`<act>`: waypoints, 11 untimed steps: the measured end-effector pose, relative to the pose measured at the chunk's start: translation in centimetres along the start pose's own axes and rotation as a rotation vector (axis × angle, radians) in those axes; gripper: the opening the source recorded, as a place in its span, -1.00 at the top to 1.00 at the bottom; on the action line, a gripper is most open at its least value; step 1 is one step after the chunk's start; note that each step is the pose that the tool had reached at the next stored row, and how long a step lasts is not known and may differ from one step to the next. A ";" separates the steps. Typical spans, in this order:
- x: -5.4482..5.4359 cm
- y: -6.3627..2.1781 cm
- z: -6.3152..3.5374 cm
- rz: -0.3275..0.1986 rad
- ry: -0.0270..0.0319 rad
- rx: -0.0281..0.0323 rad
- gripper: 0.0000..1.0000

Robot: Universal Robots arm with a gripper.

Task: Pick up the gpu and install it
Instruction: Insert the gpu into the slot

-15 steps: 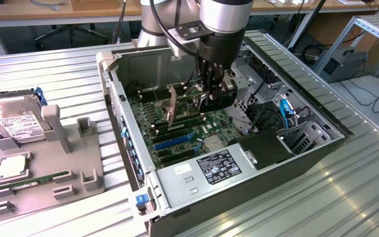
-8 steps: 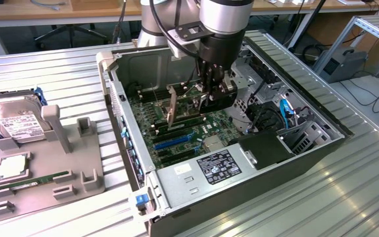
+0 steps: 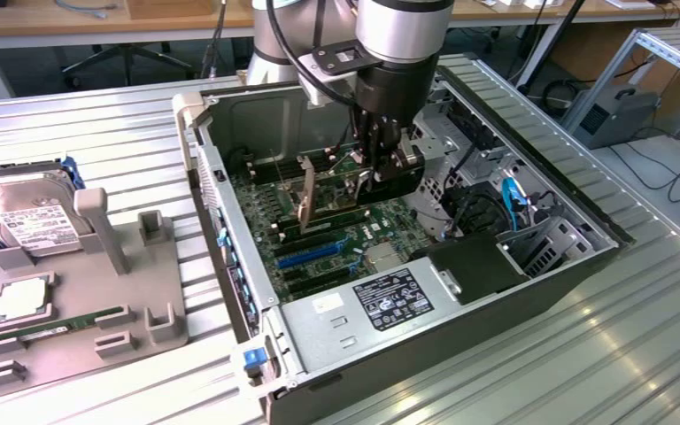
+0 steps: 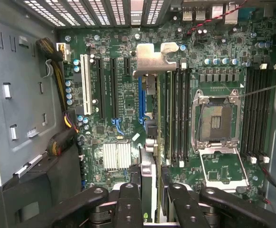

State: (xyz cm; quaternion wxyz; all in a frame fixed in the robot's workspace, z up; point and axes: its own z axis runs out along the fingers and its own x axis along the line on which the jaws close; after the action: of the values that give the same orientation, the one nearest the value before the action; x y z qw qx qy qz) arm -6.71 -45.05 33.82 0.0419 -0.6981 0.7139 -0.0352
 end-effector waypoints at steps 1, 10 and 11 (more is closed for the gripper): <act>0.0 0.03 0.00 0.000 0.0000 0.0000 0.47; 0.2 0.21 0.07 0.000 0.0000 0.0000 0.47; 0.3 0.23 0.08 0.000 0.0001 -0.0001 0.47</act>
State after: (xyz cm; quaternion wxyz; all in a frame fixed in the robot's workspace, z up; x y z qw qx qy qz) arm -6.93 -45.30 33.71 0.0418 -0.6981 0.7139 -0.0352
